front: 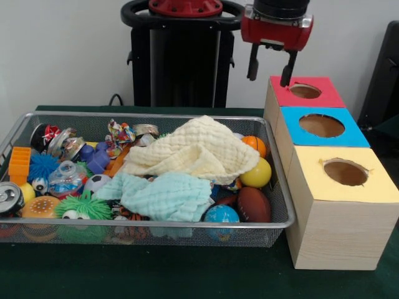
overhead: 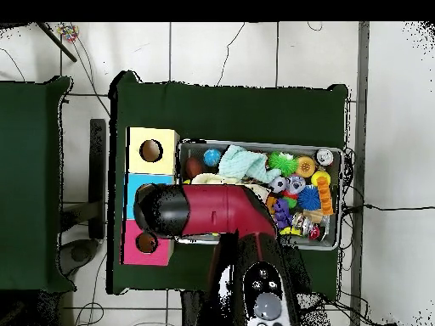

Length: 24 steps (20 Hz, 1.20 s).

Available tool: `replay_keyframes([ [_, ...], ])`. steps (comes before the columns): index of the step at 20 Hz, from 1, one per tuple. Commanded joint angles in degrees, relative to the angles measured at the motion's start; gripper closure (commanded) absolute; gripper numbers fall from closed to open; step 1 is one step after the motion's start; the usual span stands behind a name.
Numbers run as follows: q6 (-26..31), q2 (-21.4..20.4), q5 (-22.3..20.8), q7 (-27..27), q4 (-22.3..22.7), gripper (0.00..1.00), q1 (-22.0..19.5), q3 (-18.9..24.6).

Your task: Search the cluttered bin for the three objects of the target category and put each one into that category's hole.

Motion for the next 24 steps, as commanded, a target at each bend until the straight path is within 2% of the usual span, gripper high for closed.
replay_keyframes([
  [1, -1.6, 0.9, -4.0, -1.6, -6.0, 0.00, -4.7, 0.3],
  [4, -2.3, -1.1, -3.9, -3.7, -3.6, 0.00, -7.0, 1.2],
  [8, -5.7, -1.6, -5.2, -6.3, -1.8, 0.00, -10.6, 2.7],
  [11, -6.2, -1.1, -6.1, -7.7, -2.9, 0.00, -13.1, 3.9],
  [14, -4.8, 0.1, -7.3, -9.1, -7.1, 0.00, -15.5, 4.7],
  [19, -4.9, 5.5, -9.6, -9.5, -14.4, 0.00, -17.8, 6.1],
  [24, -1.6, 10.3, -10.4, -12.1, -20.6, 0.00, -20.7, 8.8],
])
